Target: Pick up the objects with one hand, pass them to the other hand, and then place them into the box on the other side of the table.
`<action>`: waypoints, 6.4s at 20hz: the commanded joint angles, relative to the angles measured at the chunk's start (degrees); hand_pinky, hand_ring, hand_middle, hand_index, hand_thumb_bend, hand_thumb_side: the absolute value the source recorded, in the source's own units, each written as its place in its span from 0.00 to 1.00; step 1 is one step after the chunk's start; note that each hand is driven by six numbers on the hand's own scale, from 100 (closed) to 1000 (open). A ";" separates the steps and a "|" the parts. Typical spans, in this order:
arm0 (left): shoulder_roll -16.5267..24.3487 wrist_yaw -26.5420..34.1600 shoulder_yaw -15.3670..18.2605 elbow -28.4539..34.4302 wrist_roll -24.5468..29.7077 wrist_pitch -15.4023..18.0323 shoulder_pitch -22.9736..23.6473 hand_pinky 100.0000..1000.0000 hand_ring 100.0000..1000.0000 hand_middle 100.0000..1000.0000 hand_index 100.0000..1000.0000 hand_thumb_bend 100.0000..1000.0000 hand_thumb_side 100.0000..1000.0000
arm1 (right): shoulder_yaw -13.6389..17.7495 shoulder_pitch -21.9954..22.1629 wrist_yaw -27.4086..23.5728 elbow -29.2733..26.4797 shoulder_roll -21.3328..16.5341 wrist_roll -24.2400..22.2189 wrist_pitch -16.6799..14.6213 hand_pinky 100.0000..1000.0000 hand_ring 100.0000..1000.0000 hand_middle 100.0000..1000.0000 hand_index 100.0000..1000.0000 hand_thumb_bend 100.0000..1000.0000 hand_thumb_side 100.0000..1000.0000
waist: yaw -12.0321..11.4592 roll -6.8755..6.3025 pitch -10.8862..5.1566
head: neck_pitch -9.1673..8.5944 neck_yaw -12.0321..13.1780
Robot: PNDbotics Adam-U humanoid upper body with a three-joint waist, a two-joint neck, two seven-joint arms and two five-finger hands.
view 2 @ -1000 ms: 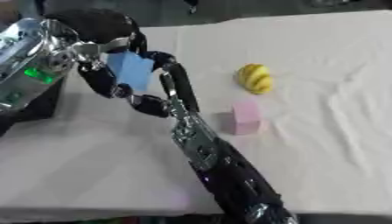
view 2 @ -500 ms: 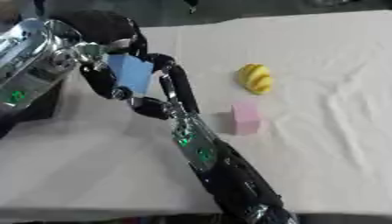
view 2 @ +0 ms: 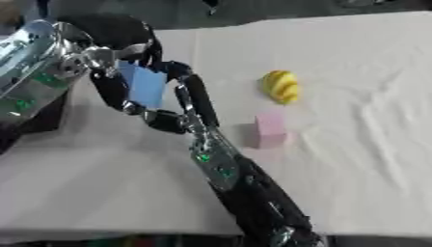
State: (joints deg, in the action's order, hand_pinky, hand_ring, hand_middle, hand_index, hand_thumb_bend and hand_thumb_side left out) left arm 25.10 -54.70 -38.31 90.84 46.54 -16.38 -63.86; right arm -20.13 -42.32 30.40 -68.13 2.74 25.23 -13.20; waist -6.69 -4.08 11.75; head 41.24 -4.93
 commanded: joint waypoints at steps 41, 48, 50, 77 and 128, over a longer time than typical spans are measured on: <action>11.03 0.58 10.08 6.38 -9.31 -7.16 4.31 0.37 0.37 0.33 0.41 0.56 0.00 | 0.42 -1.39 7.02 0.72 -1.09 -9.74 8.65 0.82 0.78 0.86 0.86 0.62 0.13 | 1.07 0.10 -0.35 | -0.15 0.87; 15.71 2.46 13.82 5.27 -11.40 -10.30 6.77 0.36 0.36 0.32 0.40 0.56 0.00 | 0.19 -1.89 6.94 -0.39 -1.41 -10.47 8.57 0.82 0.78 0.86 0.86 0.62 0.14 | 1.12 0.45 -0.20 | -0.57 2.86; 16.89 3.05 15.05 4.40 -12.34 -11.38 7.66 0.36 0.36 0.31 0.40 0.56 0.00 | 0.15 -2.04 6.91 -0.76 -1.53 -10.62 8.62 0.82 0.78 0.86 0.85 0.63 0.14 | 1.14 0.57 -0.16 | -0.92 3.95; 18.55 10.19 23.95 -20.94 -29.32 -13.13 11.93 0.86 0.78 0.74 0.79 0.82 0.00 | -0.53 -4.48 1.02 -9.53 -2.77 -9.58 10.05 0.81 0.75 0.83 0.81 0.61 0.11 | 1.79 2.15 1.28 | -4.66 11.53; 17.95 70.36 30.86 -6.18 -74.35 -1.11 27.55 0.60 0.65 0.63 0.78 0.52 0.57 | -2.58 -24.07 -18.41 -9.71 -36.52 -64.07 20.88 0.85 0.84 0.86 0.84 0.59 0.28 | 5.04 4.95 -2.07 | -0.01 5.22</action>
State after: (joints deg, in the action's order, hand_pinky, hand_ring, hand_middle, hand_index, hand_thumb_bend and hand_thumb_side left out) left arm 40.68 15.98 -8.32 83.64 -27.80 -17.25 -35.72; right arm -22.79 -65.42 12.83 -76.21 -30.91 -38.37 7.54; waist -1.64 0.17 12.15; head 41.22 0.06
